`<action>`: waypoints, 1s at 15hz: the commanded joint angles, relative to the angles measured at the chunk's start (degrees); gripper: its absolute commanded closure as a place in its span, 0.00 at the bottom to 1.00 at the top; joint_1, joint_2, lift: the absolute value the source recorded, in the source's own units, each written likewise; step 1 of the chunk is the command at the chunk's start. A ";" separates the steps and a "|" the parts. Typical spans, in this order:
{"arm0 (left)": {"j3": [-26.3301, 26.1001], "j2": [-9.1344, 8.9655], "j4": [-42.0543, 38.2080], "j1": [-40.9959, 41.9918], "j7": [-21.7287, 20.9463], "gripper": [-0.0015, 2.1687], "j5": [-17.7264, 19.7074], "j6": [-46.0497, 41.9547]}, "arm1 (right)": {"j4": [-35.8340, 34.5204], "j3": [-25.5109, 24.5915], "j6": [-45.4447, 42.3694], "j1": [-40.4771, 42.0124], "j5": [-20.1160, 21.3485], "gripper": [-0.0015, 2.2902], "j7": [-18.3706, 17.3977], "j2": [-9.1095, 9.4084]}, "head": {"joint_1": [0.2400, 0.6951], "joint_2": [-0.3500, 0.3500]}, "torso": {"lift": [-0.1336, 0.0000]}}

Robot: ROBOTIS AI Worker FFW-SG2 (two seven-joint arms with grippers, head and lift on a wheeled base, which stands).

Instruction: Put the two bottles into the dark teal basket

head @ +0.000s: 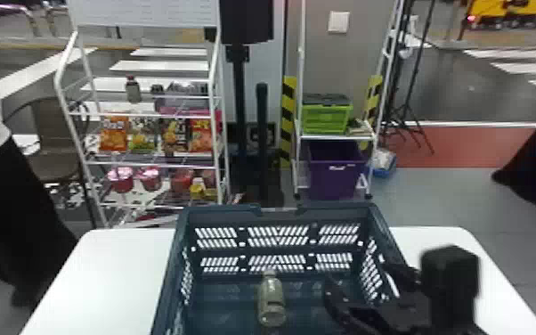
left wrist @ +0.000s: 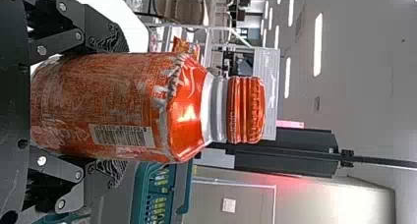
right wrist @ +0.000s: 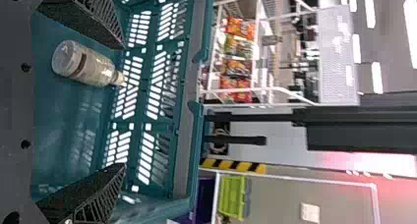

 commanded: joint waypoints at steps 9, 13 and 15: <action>0.26 0.10 -2.26 -2.04 -0.42 0.99 0.06 6.49 | 8.43 -9.95 -54.58 30.53 -0.92 0.01 4.79 1.36 | 0.57 0.50 | 1.00; 0.52 0.28 -4.28 -2.74 -0.51 0.99 0.33 10.18 | 14.06 -9.95 -61.96 34.04 -0.83 0.01 5.85 3.20 | 0.57 0.50 | 1.00; 2.54 0.37 -6.65 -3.00 -1.04 0.99 1.12 14.58 | 14.85 -10.21 -61.96 34.39 -1.09 0.01 5.85 3.20 | 0.57 0.50 | 1.00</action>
